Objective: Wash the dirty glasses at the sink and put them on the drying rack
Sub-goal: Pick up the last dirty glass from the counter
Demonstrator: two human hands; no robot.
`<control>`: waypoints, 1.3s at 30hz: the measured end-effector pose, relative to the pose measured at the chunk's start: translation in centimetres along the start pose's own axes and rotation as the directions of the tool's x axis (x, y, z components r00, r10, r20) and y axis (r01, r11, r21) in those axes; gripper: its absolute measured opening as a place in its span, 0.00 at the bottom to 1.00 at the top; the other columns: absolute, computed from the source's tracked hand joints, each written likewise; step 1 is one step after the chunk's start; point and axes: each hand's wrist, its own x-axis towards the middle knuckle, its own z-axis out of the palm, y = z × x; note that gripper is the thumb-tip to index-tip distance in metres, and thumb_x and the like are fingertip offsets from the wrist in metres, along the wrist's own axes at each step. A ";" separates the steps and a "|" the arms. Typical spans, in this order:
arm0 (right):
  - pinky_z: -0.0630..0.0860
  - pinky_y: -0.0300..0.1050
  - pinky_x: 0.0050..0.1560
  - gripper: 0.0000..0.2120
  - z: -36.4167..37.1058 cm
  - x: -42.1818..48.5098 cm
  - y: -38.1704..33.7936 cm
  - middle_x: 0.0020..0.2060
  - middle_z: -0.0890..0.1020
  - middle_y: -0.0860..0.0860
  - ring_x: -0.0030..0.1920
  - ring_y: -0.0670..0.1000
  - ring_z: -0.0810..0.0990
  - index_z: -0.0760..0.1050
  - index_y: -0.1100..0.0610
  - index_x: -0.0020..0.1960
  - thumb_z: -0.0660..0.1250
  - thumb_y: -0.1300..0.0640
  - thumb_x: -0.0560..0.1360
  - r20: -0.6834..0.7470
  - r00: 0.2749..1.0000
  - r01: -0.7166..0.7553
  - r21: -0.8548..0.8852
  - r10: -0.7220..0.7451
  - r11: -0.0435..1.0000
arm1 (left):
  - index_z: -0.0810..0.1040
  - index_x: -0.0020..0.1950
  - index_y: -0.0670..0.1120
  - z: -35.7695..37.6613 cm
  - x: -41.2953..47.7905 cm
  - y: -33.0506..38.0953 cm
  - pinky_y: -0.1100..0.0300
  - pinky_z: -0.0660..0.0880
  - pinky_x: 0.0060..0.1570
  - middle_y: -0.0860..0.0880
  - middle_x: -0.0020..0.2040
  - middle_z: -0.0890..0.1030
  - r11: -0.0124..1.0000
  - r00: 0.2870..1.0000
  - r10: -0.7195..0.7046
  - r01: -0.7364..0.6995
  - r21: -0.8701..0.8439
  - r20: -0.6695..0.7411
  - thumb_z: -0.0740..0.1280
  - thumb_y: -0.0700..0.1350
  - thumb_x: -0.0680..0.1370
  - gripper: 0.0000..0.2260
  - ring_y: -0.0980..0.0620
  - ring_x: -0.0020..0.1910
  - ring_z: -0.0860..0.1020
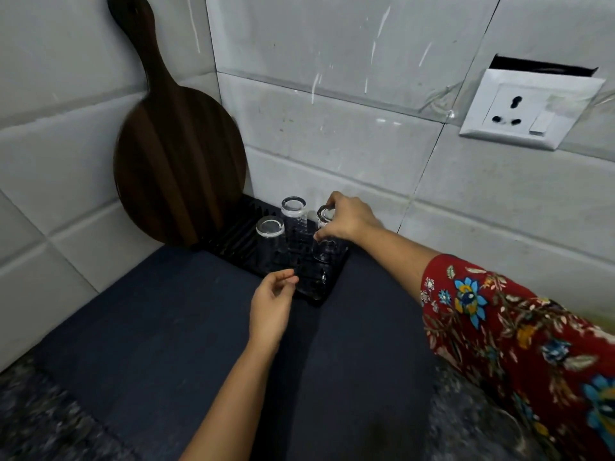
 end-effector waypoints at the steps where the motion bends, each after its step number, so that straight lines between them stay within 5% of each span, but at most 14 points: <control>1: 0.74 0.45 0.47 0.36 0.1 0.0 -0.1 0.54 0.80 0.54 0.53 0.56 0.78 0.70 0.55 0.63 0.79 0.46 0.60 -0.003 1.000 -0.001 0.002 0.001 1.000 | 0.78 0.55 0.52 0.0 0.0 0.0 0.66 0.71 0.50 0.55 0.52 0.82 1.000 1.000 0.000 0.000 -0.001 -0.001 0.63 0.41 0.79 0.08 0.61 0.53 0.78; 10: 0.76 0.48 0.54 0.38 0.7 -0.2 -0.1 0.58 0.79 0.54 0.57 0.57 0.77 0.67 0.55 0.66 0.78 0.44 0.62 0.003 1.000 -0.013 -0.016 0.013 1.000 | 0.77 0.53 0.52 0.1 0.0 1.1 0.71 0.70 0.46 0.52 0.52 0.82 0.999 0.999 0.040 -0.040 -0.024 -0.004 0.63 0.40 0.79 0.08 0.63 0.51 0.77; 14: 0.73 0.47 0.58 0.38 -0.4 -2.4 0.9 0.61 0.77 0.54 0.60 0.55 0.76 0.65 0.53 0.69 0.73 0.39 0.65 -0.007 0.995 -0.092 0.248 0.096 0.964 | 0.77 0.51 0.53 0.6 -1.1 1.6 0.69 0.71 0.49 0.52 0.52 0.82 0.995 0.997 0.081 -0.081 -0.053 -0.001 0.63 0.39 0.79 0.09 0.62 0.53 0.78; 18: 0.72 0.40 0.40 0.12 -3.4 -8.8 3.1 0.49 0.81 0.51 0.41 0.48 0.77 0.76 0.56 0.54 0.66 0.50 0.75 0.052 0.964 -0.217 0.725 0.262 0.653 | 0.77 0.50 0.55 2.0 -4.0 2.8 0.64 0.72 0.54 0.53 0.51 0.82 0.989 0.991 0.128 -0.124 -0.085 0.049 0.63 0.38 0.79 0.11 0.58 0.54 0.79; 21: 0.72 0.37 0.39 0.06 -6.0 -15.7 5.7 0.42 0.82 0.48 0.38 0.45 0.79 0.77 0.53 0.48 0.62 0.53 0.78 0.204 0.950 -0.296 0.832 0.237 0.469 | 0.77 0.51 0.53 4.0 -7.5 3.6 0.65 0.73 0.54 0.52 0.51 0.83 0.983 0.977 0.168 -0.156 -0.093 0.130 0.63 0.38 0.79 0.10 0.57 0.53 0.80; 25: 0.73 0.38 0.44 0.08 -7.7 -24.4 9.6 0.43 0.84 0.47 0.40 0.46 0.80 0.78 0.51 0.48 0.60 0.53 0.79 0.231 0.951 -0.300 0.840 0.204 0.452 | 0.78 0.55 0.47 7.1 -13.2 3.8 0.63 0.75 0.56 0.49 0.53 0.83 0.982 0.939 0.186 -0.169 -0.081 0.288 0.63 0.37 0.80 0.08 0.57 0.55 0.80; 28: 0.72 0.36 0.44 0.09 -7.7 -29.0 11.8 0.45 0.83 0.48 0.42 0.43 0.79 0.77 0.52 0.52 0.61 0.62 0.78 0.170 0.973 -0.230 0.783 0.156 0.578 | 0.78 0.55 0.46 8.1 -16.5 2.8 0.63 0.76 0.56 0.48 0.53 0.83 0.982 0.921 0.186 -0.161 -0.102 0.341 0.63 0.37 0.80 0.08 0.57 0.55 0.80; 31: 0.72 0.29 0.45 0.21 -7.6 -34.6 15.6 0.49 0.81 0.54 0.45 0.42 0.79 0.75 0.61 0.57 0.54 0.78 0.73 0.120 0.984 -0.178 0.746 0.133 0.642 | 0.78 0.54 0.48 10.1 -20.7 0.7 0.63 0.76 0.55 0.47 0.52 0.83 0.991 0.909 0.126 -0.099 -0.087 0.396 0.63 0.37 0.79 0.08 0.55 0.54 0.81; 33: 0.70 0.35 0.53 0.30 -6.6 -37.8 18.3 0.54 0.79 0.52 0.54 0.47 0.77 0.72 0.58 0.61 0.51 0.82 0.69 0.134 0.980 -0.197 0.730 0.147 0.654 | 0.78 0.54 0.47 11.0 -22.9 -0.9 0.61 0.76 0.57 0.47 0.52 0.83 0.996 0.908 0.082 -0.064 -0.057 0.411 0.63 0.36 0.79 0.09 0.53 0.54 0.81; 36: 0.65 0.42 0.63 0.38 -4.0 -41.2 20.2 0.64 0.74 0.45 0.66 0.43 0.69 0.64 0.46 0.68 0.62 0.77 0.68 0.254 0.966 -0.213 0.679 0.047 0.702 | 0.78 0.55 0.46 11.5 -24.6 -2.4 0.59 0.76 0.58 0.48 0.53 0.83 0.999 0.910 0.030 -0.036 0.006 0.413 0.63 0.36 0.79 0.09 0.53 0.55 0.80; 39: 0.66 0.32 0.62 0.41 -0.1 -42.1 19.0 0.64 0.72 0.40 0.65 0.36 0.70 0.61 0.44 0.69 0.77 0.66 0.65 0.203 0.979 -0.176 0.761 0.028 0.624 | 0.78 0.56 0.45 11.8 -25.4 -2.8 0.59 0.76 0.58 0.49 0.52 0.83 0.998 0.909 0.017 -0.040 0.046 0.416 0.63 0.36 0.79 0.09 0.54 0.55 0.81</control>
